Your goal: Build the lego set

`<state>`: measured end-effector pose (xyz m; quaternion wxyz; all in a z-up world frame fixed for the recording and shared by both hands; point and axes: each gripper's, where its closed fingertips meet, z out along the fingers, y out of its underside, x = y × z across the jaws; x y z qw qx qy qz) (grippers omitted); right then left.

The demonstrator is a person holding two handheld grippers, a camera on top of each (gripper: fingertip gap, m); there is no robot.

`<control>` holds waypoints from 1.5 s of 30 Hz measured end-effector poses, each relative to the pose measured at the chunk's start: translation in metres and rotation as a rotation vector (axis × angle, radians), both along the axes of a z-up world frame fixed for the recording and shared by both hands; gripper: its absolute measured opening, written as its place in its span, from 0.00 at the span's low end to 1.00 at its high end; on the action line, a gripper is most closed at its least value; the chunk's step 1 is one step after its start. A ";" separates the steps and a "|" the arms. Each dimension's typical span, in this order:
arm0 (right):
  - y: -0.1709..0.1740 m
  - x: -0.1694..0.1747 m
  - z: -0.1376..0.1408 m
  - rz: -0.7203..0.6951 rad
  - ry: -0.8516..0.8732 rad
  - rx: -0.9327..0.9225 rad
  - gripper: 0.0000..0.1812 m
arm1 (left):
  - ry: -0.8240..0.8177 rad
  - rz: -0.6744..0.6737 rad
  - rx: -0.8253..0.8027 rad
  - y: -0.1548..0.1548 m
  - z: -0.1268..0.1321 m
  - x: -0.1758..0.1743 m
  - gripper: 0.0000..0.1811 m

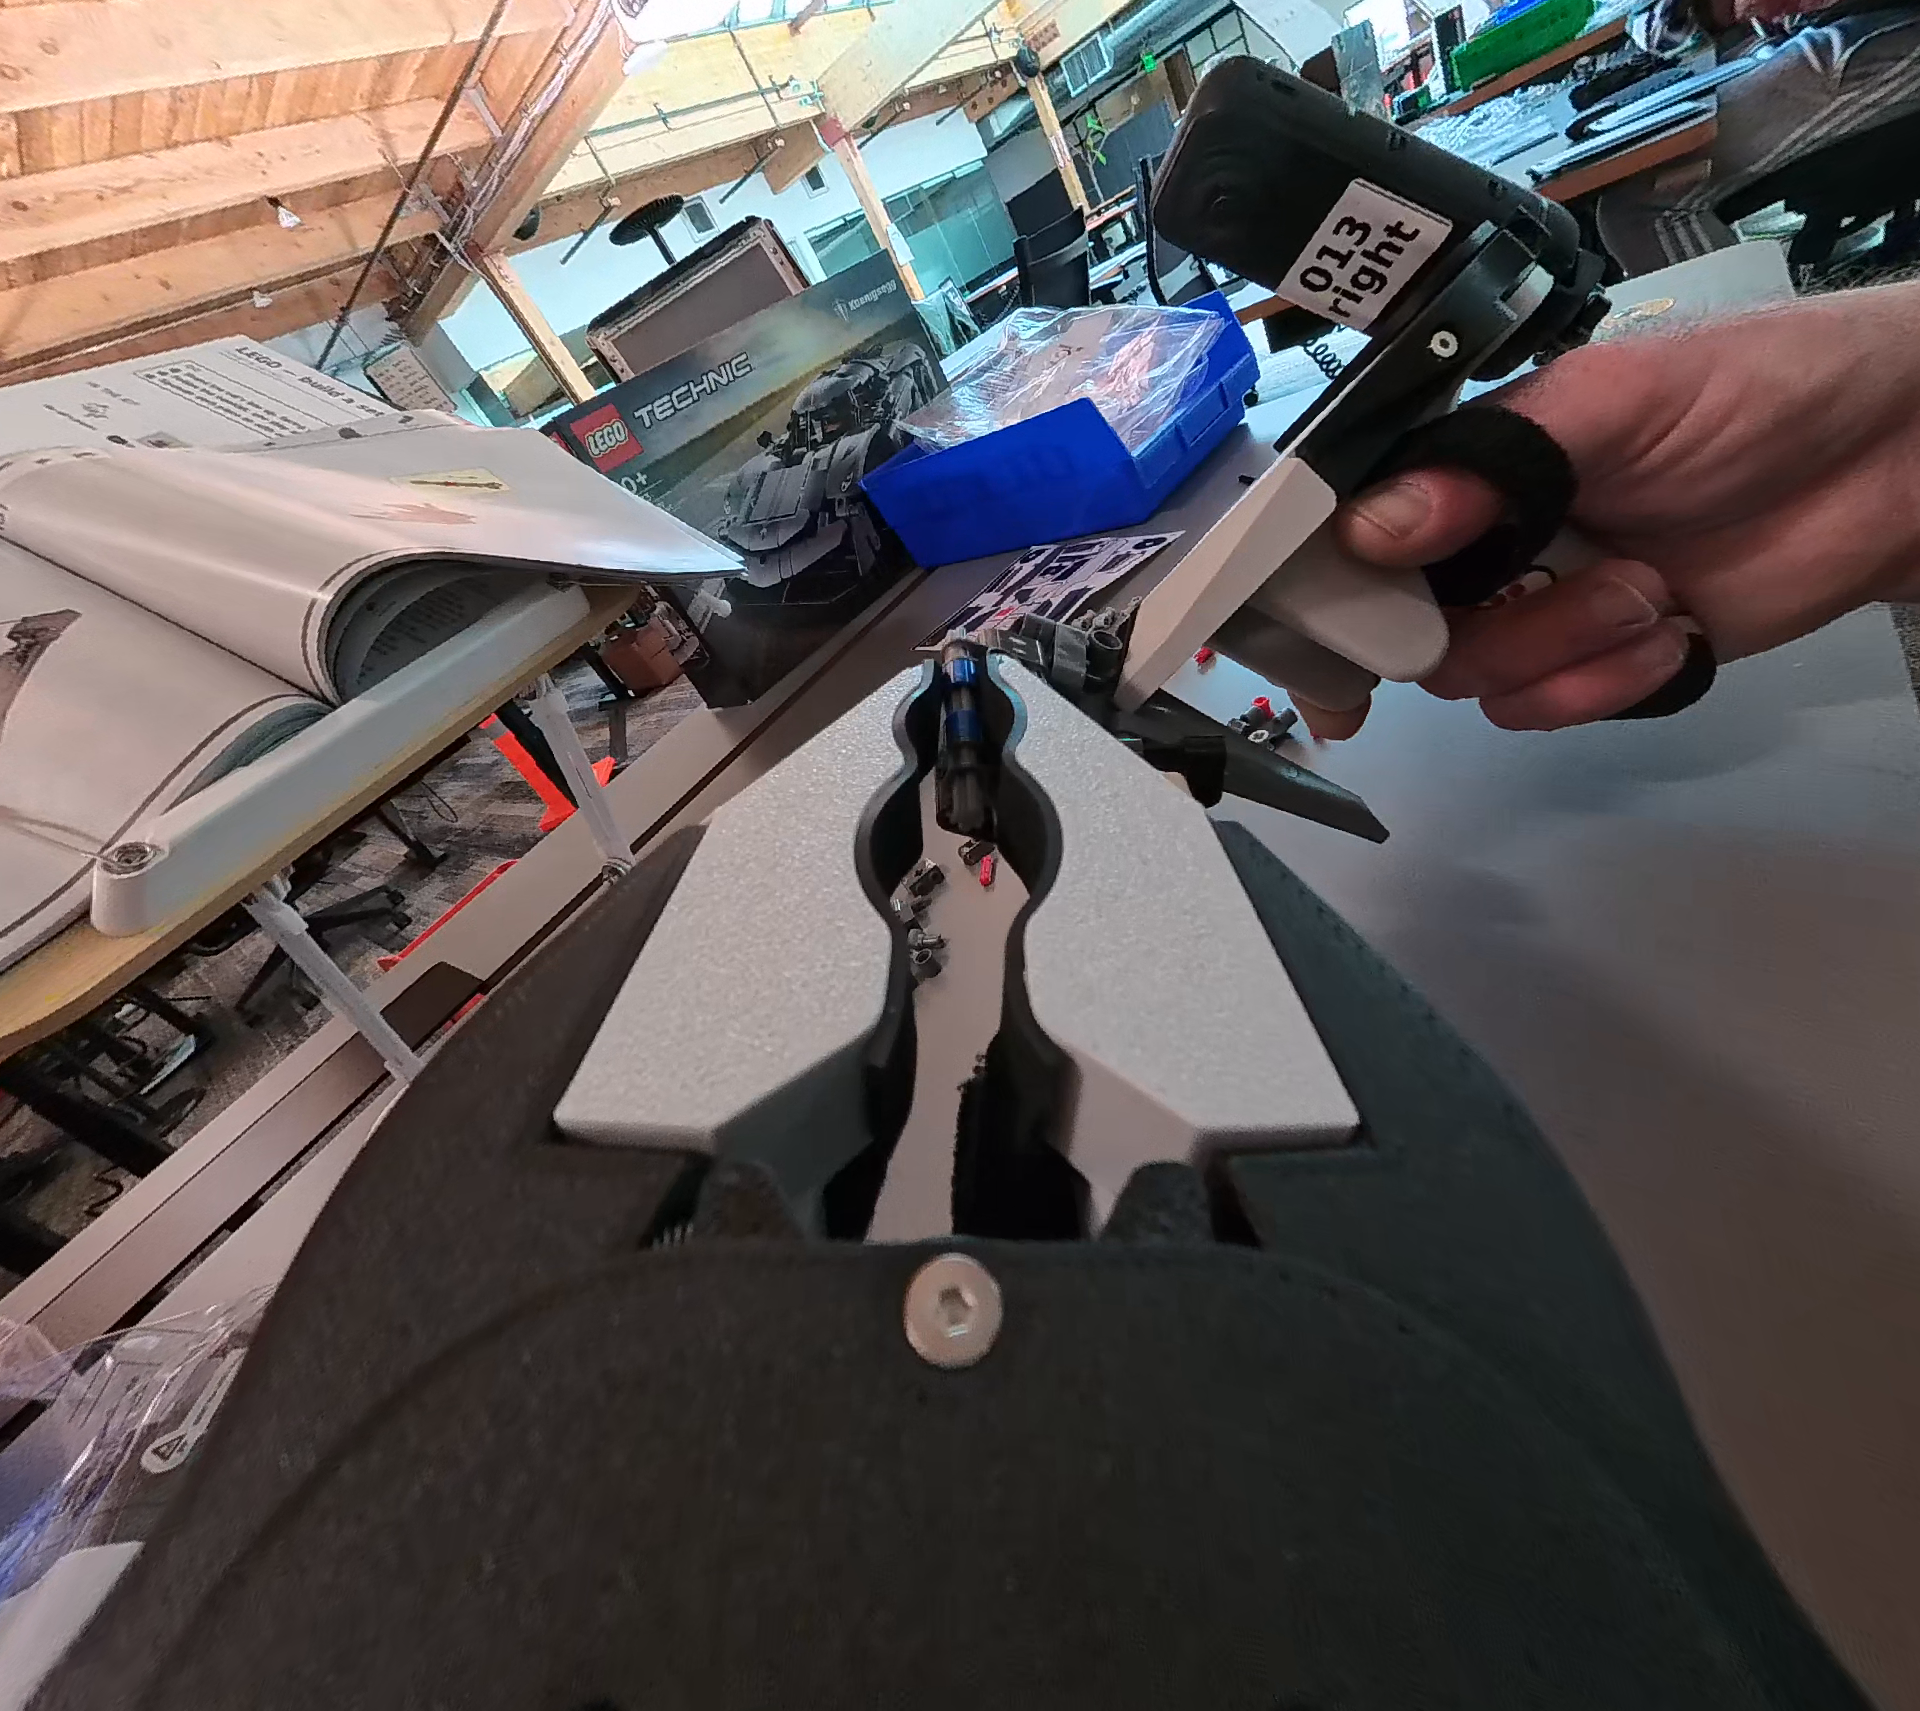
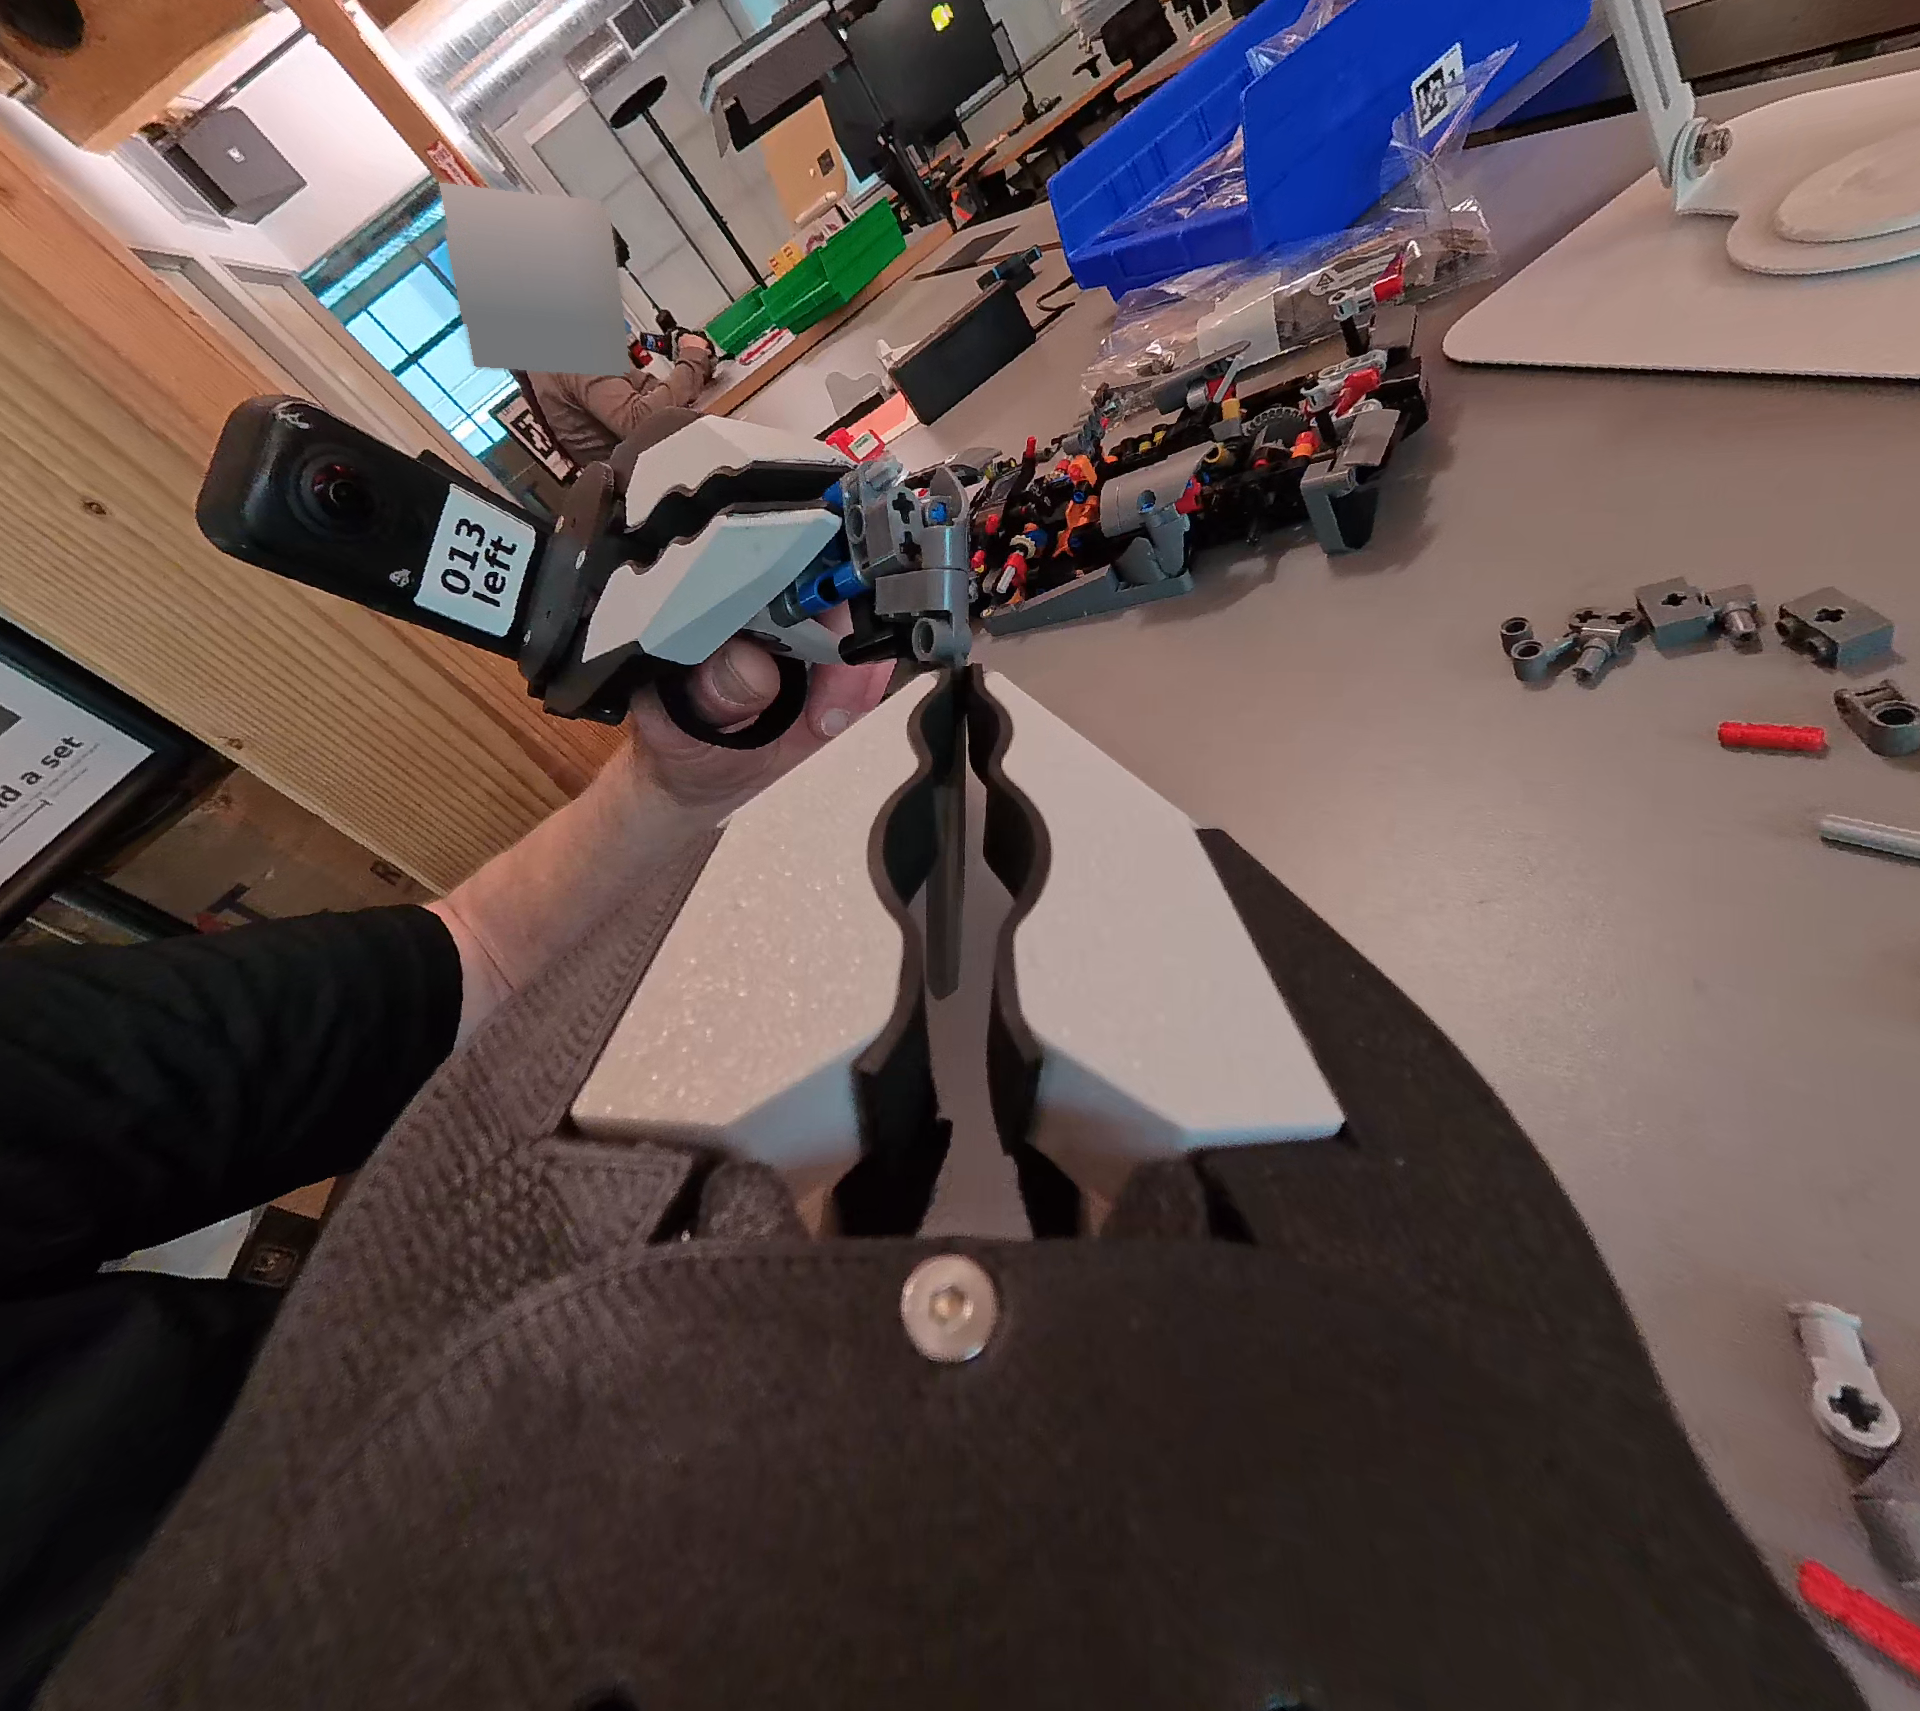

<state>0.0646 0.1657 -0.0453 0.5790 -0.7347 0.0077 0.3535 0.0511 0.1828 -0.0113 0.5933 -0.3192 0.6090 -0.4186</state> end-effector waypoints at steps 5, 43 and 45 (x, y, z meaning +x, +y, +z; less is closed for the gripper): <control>-0.001 0.000 0.001 0.001 0.004 0.004 0.00 | -0.008 -0.002 0.002 -0.001 0.001 -0.001 0.02; -0.020 0.034 0.013 -0.076 0.002 0.039 0.00 | 0.357 -0.278 -0.184 -0.003 -0.015 0.010 0.02; -0.022 0.036 0.014 -0.085 -0.003 0.043 0.00 | 0.464 -0.327 -0.172 -0.007 -0.032 0.014 0.02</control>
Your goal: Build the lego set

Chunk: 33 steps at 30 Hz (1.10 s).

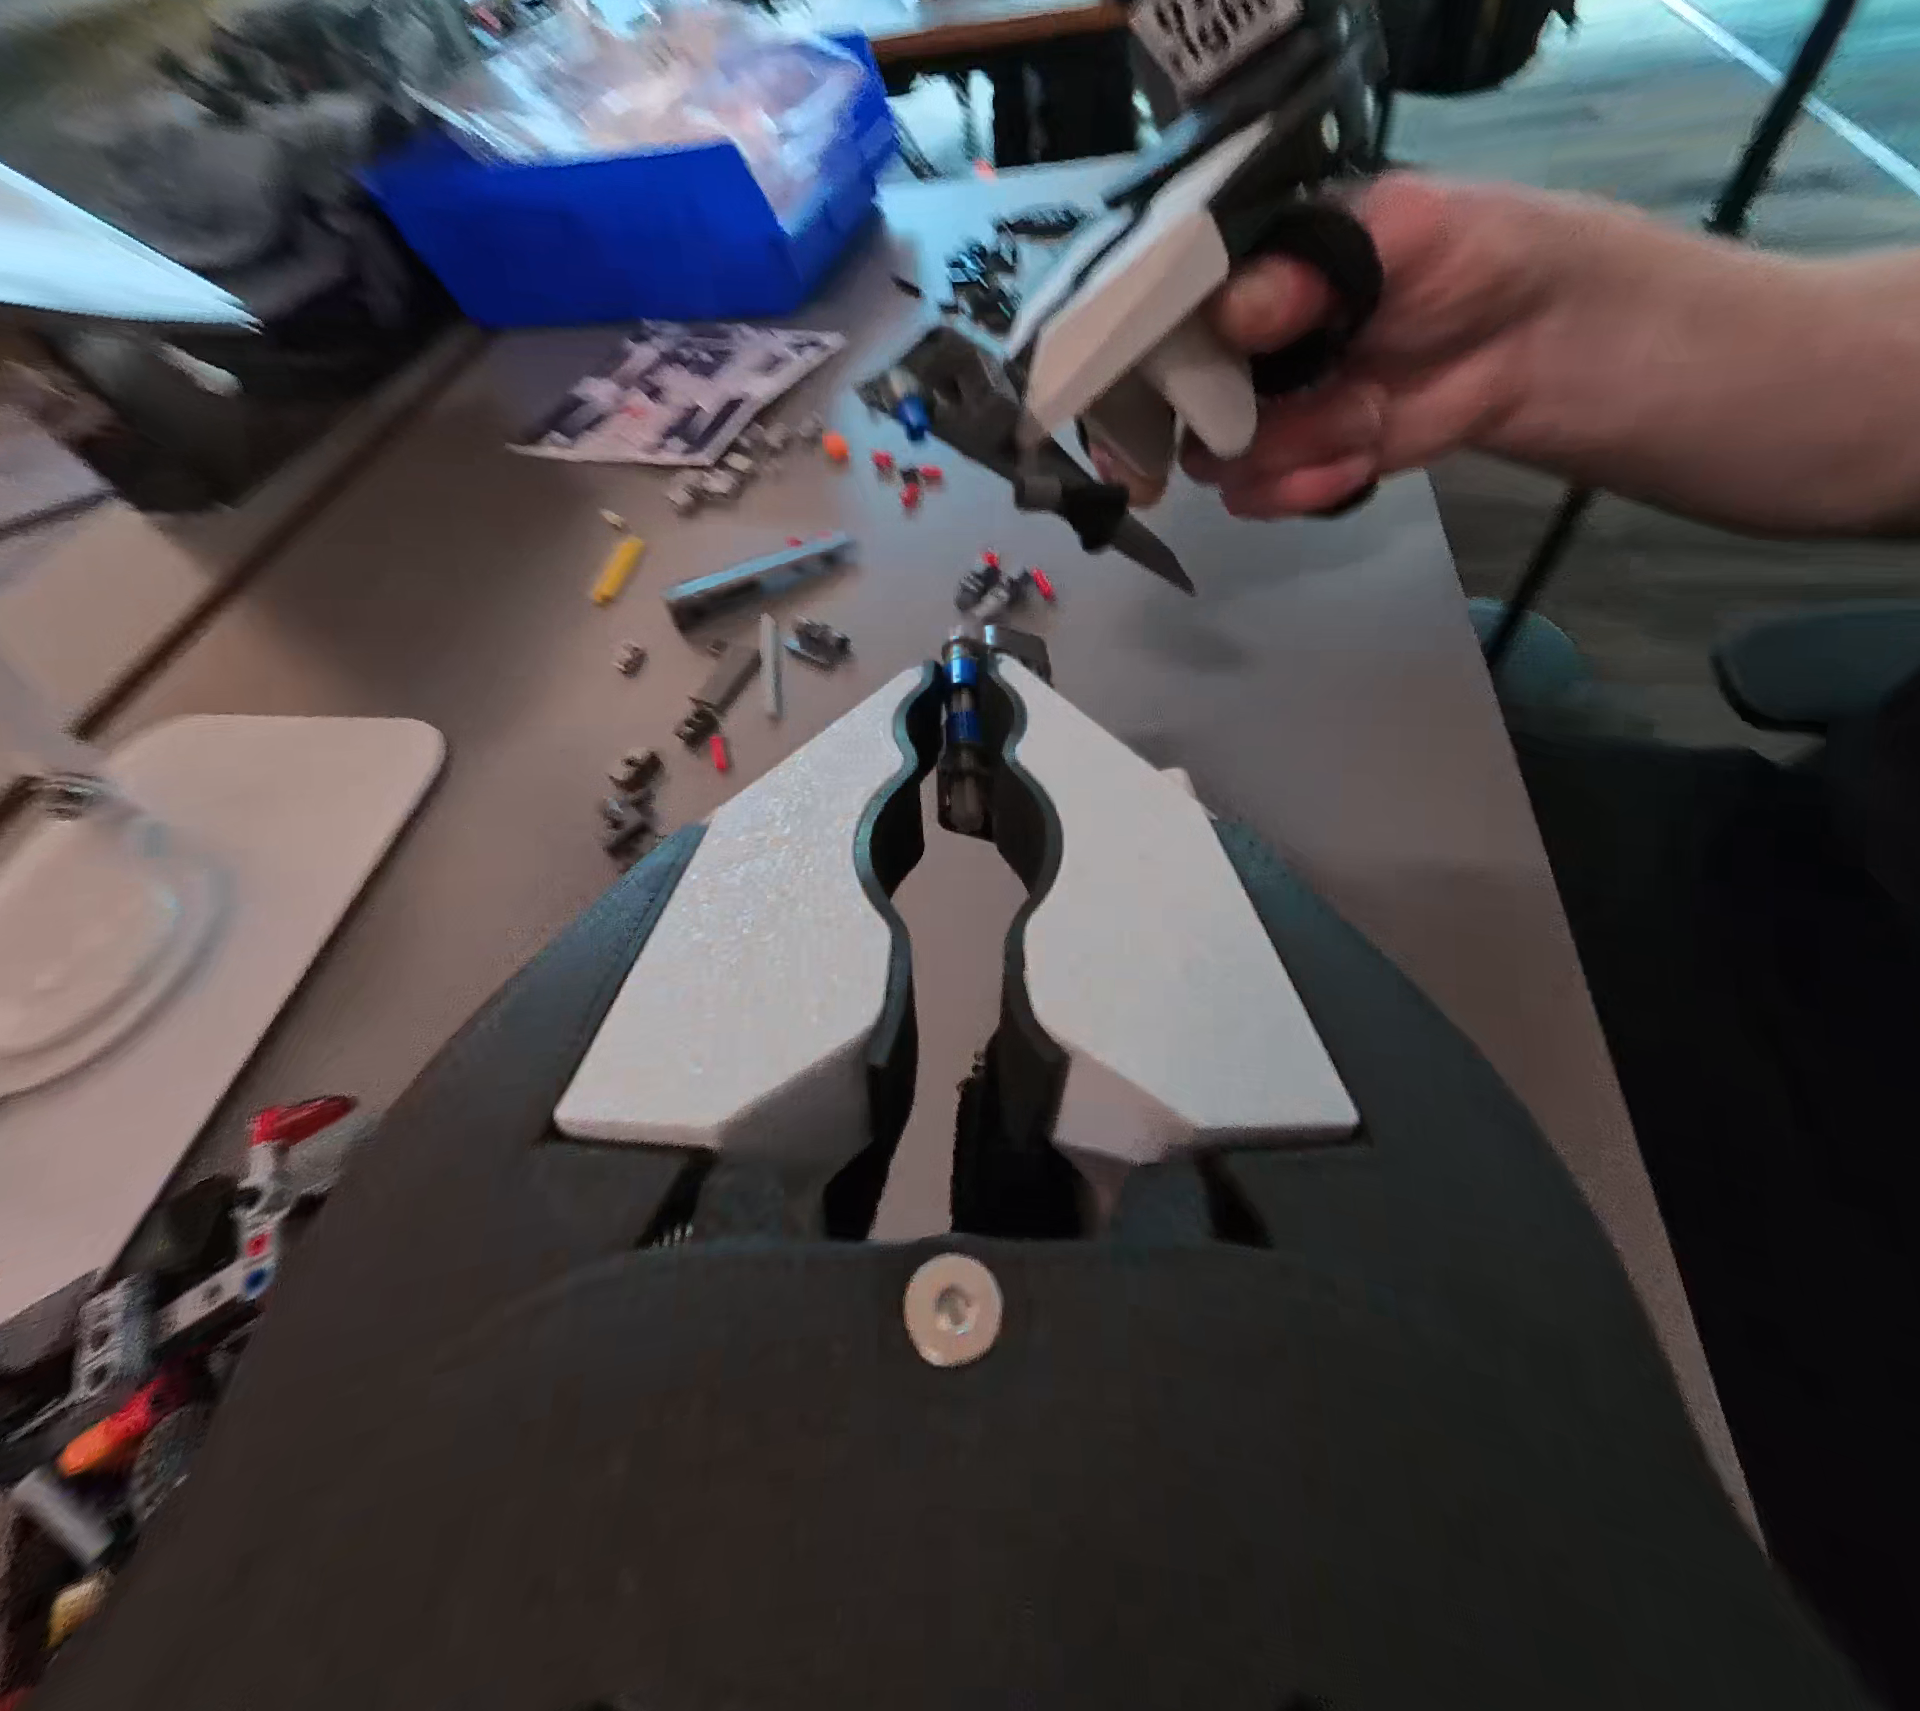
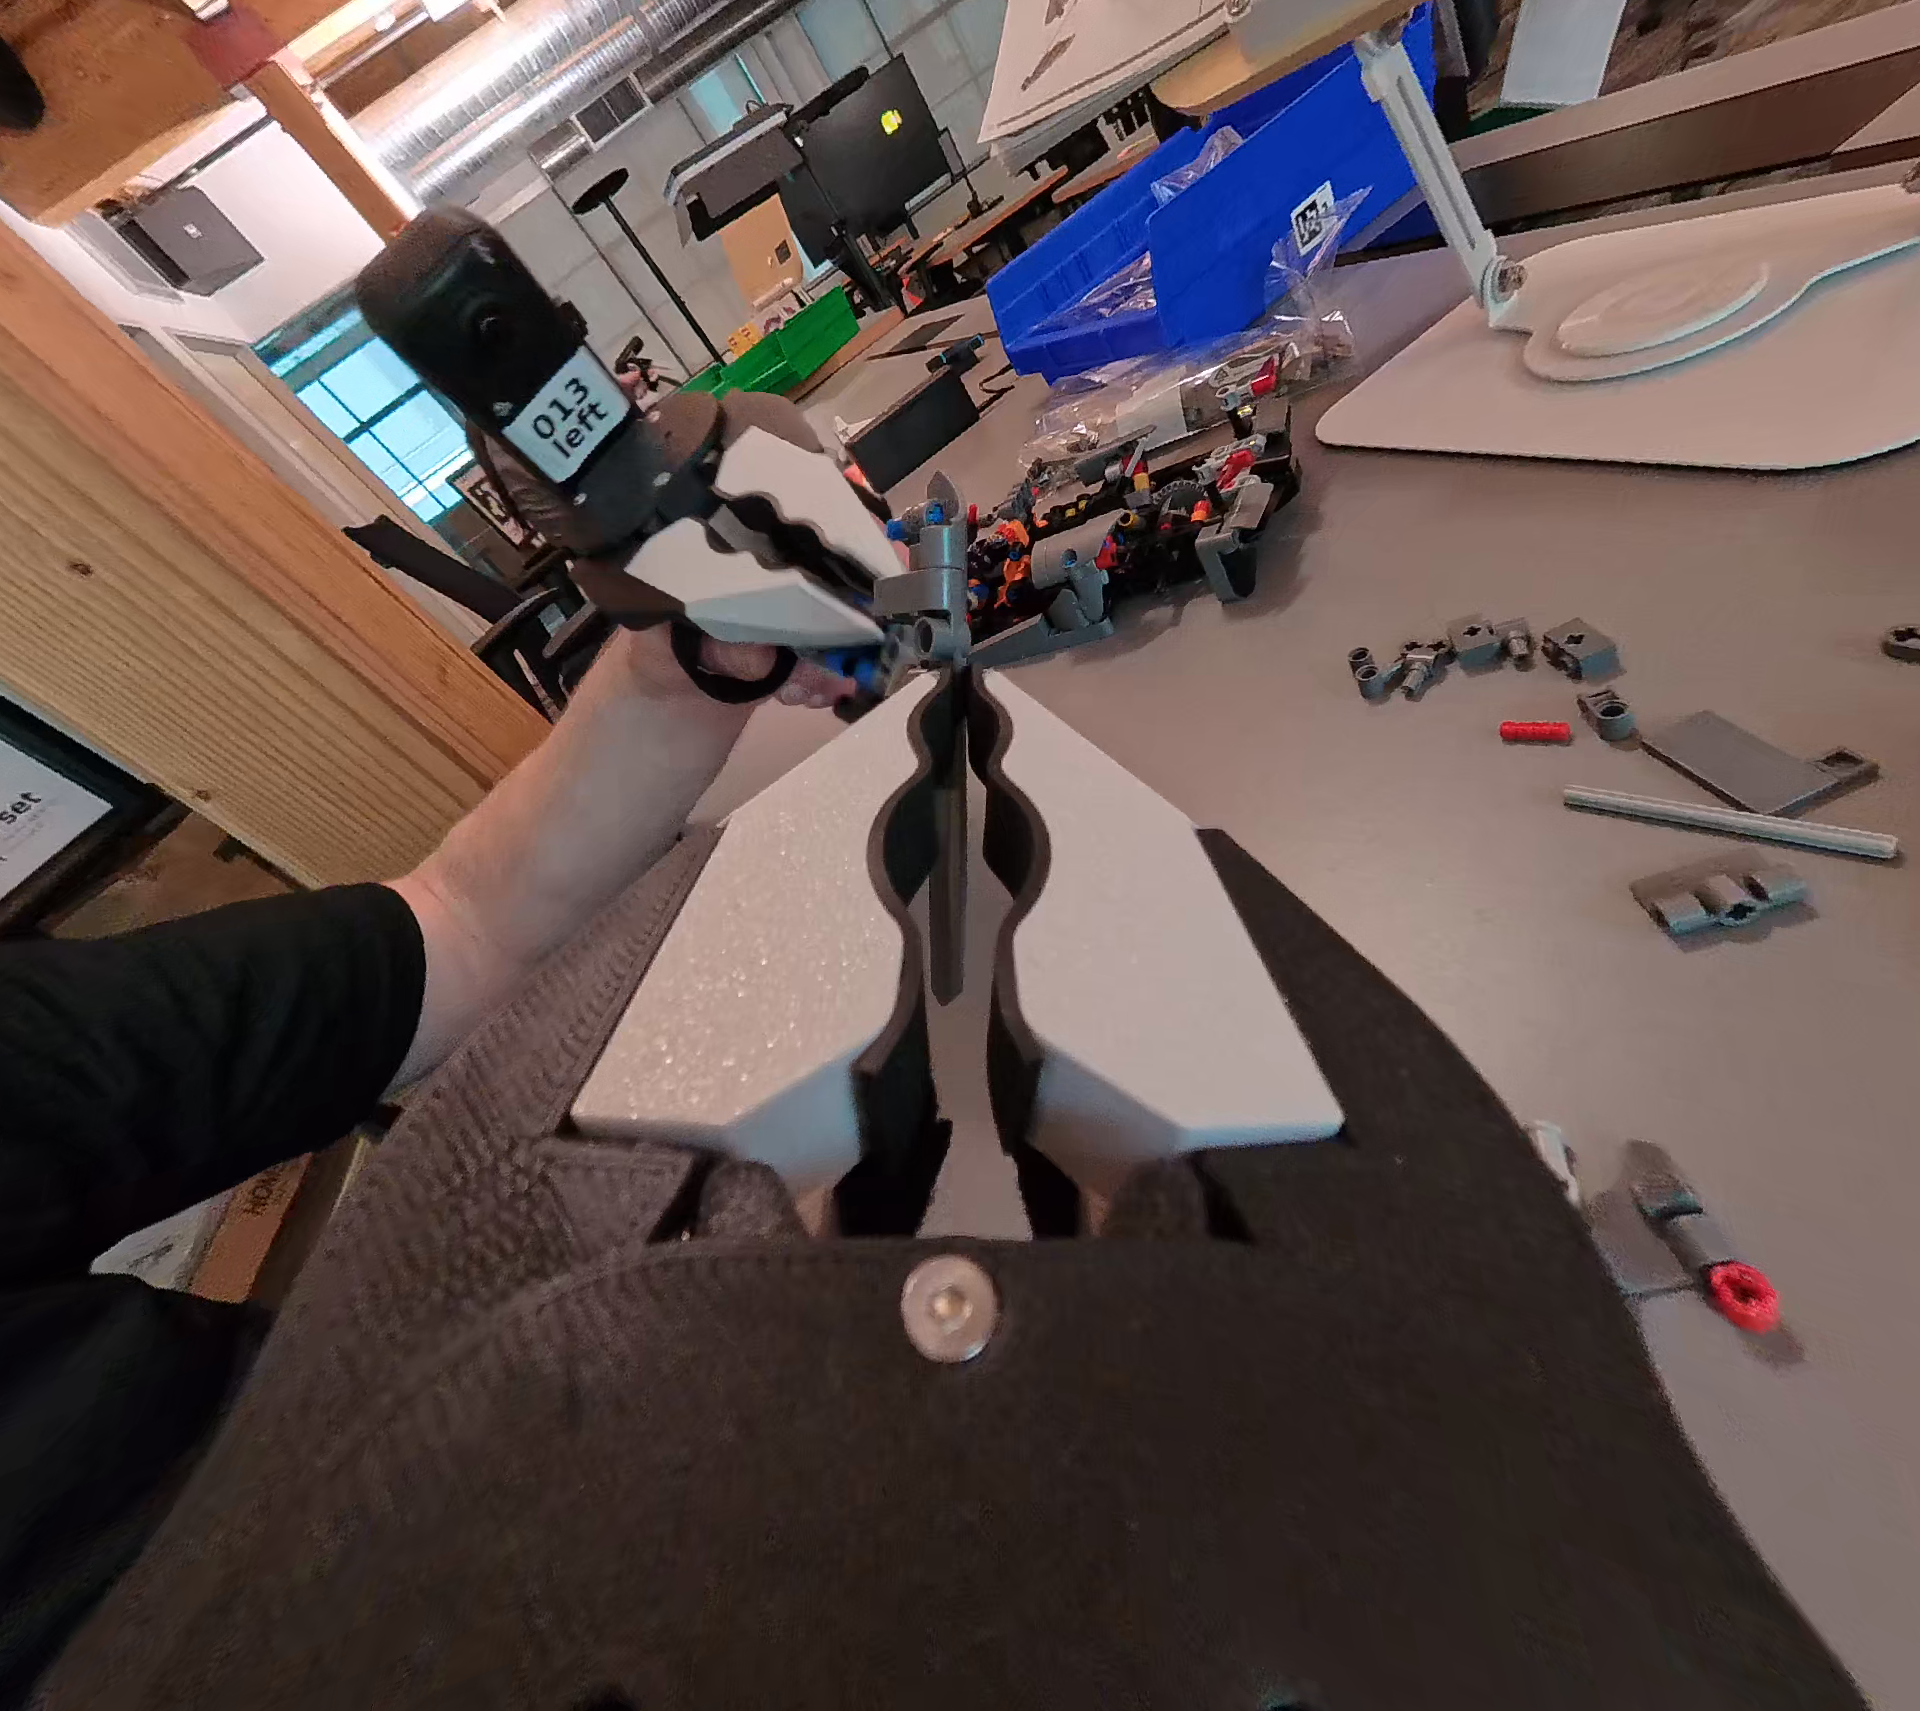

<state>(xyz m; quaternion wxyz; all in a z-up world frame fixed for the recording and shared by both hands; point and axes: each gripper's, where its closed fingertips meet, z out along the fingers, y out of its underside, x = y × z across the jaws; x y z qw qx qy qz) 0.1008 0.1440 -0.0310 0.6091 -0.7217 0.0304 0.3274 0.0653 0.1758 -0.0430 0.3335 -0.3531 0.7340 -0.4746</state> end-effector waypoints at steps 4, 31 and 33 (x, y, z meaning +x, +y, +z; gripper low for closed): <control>-0.003 0.003 0.000 -0.010 -0.008 0.001 0.00 | 0.178 -0.125 0.015 -0.011 -0.033 0.004 0.02; -0.002 0.012 -0.003 -0.013 0.019 0.012 0.00 | 0.368 -0.309 0.125 -0.038 -0.094 0.009 0.08; -0.002 0.012 -0.003 -0.012 0.018 0.013 0.00 | 0.359 -0.301 0.129 -0.037 -0.094 0.010 0.09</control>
